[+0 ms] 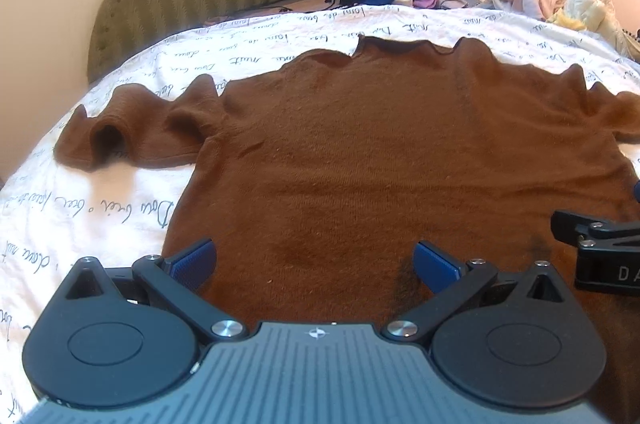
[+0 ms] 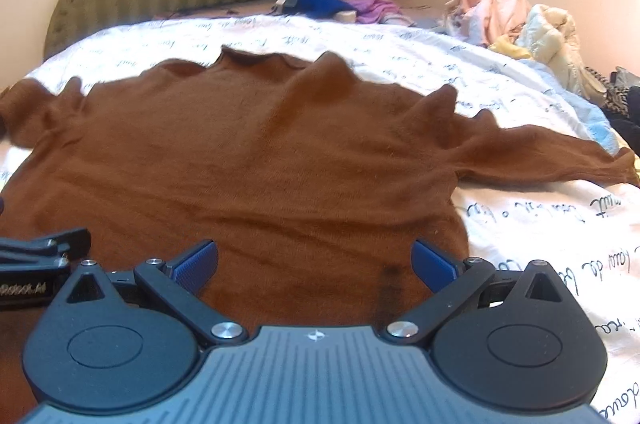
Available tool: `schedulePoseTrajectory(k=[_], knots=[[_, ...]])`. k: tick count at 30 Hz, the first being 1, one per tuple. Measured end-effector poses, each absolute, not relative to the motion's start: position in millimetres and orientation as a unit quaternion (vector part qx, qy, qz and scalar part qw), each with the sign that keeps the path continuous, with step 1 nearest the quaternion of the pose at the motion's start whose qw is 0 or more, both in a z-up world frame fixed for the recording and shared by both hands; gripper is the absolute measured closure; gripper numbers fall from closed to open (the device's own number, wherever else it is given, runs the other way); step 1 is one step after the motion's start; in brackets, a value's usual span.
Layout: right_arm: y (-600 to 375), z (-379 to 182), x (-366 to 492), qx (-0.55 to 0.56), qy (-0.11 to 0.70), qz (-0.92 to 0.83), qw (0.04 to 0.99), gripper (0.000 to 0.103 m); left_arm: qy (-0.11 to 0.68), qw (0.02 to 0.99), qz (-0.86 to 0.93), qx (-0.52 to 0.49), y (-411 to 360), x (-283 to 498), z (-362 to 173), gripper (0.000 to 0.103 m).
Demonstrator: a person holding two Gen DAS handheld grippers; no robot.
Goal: Fold small clothes
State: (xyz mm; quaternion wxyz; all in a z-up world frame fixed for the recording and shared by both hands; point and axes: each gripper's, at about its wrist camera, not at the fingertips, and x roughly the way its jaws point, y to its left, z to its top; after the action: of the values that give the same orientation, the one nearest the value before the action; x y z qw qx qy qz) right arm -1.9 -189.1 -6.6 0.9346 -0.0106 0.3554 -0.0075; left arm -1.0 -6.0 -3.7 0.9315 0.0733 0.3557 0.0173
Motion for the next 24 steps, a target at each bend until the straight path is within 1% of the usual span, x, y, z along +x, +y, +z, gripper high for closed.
schedulePoseTrajectory(k=[3, 9, 12, 17, 24], knots=[[-190, -7, -3, -0.007, 0.366, 0.001, 0.931, 0.000, 0.363, 0.928, 0.021, 0.075, -4, -5, -3, 0.000], [-186, -11, -9, -0.021, 0.376, 0.004, 0.926, 0.000, 0.393, 0.919, -0.003, 0.011, 5, -4, 1, 0.000], [-188, -14, -9, -0.015, 0.382, 0.014, 0.924, 0.000, 0.385, 0.923, -0.002, 0.003, 6, -6, 2, 0.000], [-187, -21, -11, -0.016, 0.392, 0.016, 0.920, 0.000, 0.374, 0.927, -0.016, 0.012, 1, -9, -2, 0.000], [-187, -28, -10, -0.009, 0.401, 0.016, 0.916, 0.000, 0.379, 0.924, -0.020, 0.057, -8, -11, -16, 0.000]])
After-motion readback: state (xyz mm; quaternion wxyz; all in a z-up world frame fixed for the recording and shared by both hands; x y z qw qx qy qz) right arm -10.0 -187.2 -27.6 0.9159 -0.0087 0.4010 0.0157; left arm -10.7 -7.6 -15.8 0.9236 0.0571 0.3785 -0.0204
